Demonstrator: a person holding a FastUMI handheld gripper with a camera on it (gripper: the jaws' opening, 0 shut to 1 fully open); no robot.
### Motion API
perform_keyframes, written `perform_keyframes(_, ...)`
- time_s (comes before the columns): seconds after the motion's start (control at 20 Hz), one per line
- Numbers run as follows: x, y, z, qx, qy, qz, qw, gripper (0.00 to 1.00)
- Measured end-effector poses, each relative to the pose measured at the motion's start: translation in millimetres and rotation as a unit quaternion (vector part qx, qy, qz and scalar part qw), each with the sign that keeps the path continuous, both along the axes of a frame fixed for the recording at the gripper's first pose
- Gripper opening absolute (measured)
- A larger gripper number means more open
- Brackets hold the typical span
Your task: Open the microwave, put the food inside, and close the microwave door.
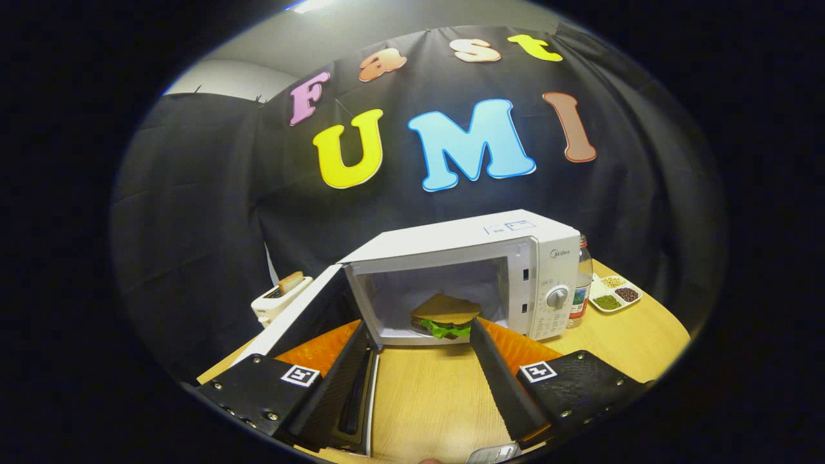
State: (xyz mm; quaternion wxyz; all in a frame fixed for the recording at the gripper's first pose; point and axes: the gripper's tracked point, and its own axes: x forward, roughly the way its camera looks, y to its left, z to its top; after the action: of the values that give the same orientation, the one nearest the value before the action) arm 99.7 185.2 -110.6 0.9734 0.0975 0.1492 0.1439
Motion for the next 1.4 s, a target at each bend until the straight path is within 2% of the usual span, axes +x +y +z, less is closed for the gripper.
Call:
perform_keyframes(0.35, -64, 46, 49, 0.01, -0.042, 0.061, 0.997, 0.97)
perform_keyframes(0.6, -109, 94, 70, 0.025, -0.067, 0.123, 0.99, 0.97)
perform_keyframes(0.95, -159, 157, 50, 0.024, -0.056, 0.213, 0.975, 0.97)
perform_keyframes(1.3, -172, 187, -8, 0.005, 0.0, 0.269, 0.963, 0.97)
perform_keyframes(1.35, -173, 187, -18, 0.0, 0.008, 0.272, 0.962, 0.96)
perform_keyframes(1.4, -171, 186, -27, -0.009, 0.016, 0.272, 0.962, 0.79)
